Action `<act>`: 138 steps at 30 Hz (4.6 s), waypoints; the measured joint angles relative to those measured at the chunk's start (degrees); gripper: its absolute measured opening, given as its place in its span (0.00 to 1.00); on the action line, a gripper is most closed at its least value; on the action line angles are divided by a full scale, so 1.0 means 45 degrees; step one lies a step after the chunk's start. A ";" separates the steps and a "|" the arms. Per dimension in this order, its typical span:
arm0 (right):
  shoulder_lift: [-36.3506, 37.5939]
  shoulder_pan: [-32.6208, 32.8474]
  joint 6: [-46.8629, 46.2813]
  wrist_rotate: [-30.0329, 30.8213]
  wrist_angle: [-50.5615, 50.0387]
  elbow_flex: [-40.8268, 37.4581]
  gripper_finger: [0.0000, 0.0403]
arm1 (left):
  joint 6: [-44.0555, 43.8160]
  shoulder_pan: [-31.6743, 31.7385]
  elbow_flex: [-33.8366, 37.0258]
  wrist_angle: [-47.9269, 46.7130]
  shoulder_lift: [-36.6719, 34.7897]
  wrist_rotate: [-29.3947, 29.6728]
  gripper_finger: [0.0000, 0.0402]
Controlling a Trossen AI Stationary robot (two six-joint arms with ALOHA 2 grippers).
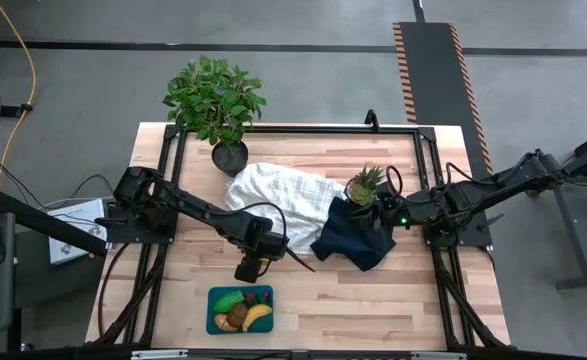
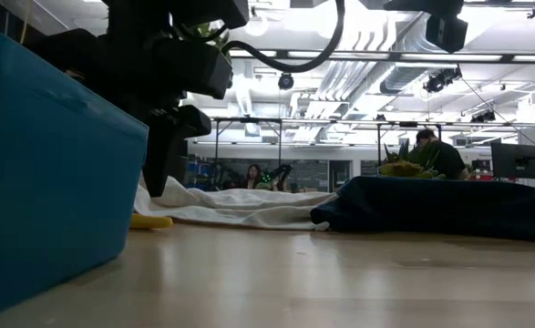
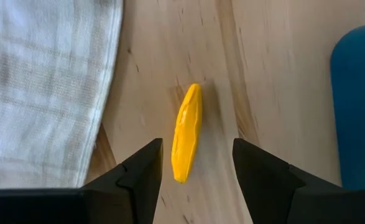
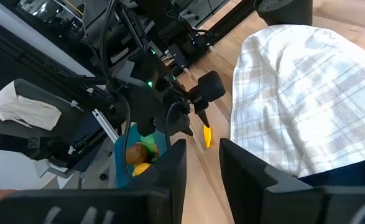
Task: Pick and placing Produce into tupperware
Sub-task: Put the yellow corn into the bin
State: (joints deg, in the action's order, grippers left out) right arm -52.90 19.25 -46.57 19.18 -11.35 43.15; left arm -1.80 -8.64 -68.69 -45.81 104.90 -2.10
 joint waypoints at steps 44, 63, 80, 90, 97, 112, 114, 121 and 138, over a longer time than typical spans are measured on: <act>-0.0019 0.0000 0.0112 0.0433 -0.0098 -0.0014 0.22 | -0.0001 -0.0005 0.0543 0.0351 0.0704 0.0031 0.46; -0.0019 0.0000 0.0117 0.0642 -0.0094 -0.0014 0.22 | -0.0005 0.0000 0.0661 0.0473 0.0675 0.0057 0.42; -0.0019 0.0000 0.0122 0.0637 -0.0101 -0.0009 0.22 | -0.0044 0.0010 0.0670 0.0432 0.0685 0.0144 0.18; -0.0019 0.0000 0.0122 0.0632 -0.0109 -0.0009 0.22 | -0.0034 -0.0017 -0.0181 -0.0519 0.0724 -0.0085 0.12; -0.0019 0.0000 0.0258 0.0627 -0.0109 -0.0004 0.22 | 0.0091 -0.0005 -0.1391 -0.1440 0.0724 0.0160 0.11; -0.0019 0.0005 0.0700 0.0412 -0.0099 0.0001 0.22 | -0.0006 0.0000 -0.4383 -0.3805 0.0709 0.0808 0.12; -0.0019 0.0015 0.0788 0.0365 -0.0096 0.0001 0.22 | -0.0034 0.0000 -0.4801 -0.4206 0.0709 0.0809 0.12; -0.0015 0.0010 0.1004 0.0007 -0.0083 0.0001 0.22 | -0.0662 0.0000 -0.6164 -0.5334 0.0695 0.0723 0.12; -0.0015 0.0005 0.1594 -0.0688 0.0008 0.0001 0.22 | -0.2239 0.0000 -0.8796 -0.8086 0.0690 0.0329 0.12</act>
State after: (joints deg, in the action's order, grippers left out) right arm -52.97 19.27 -39.40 16.08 -11.31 43.16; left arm -11.88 -8.64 -108.27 -82.20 108.01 -0.62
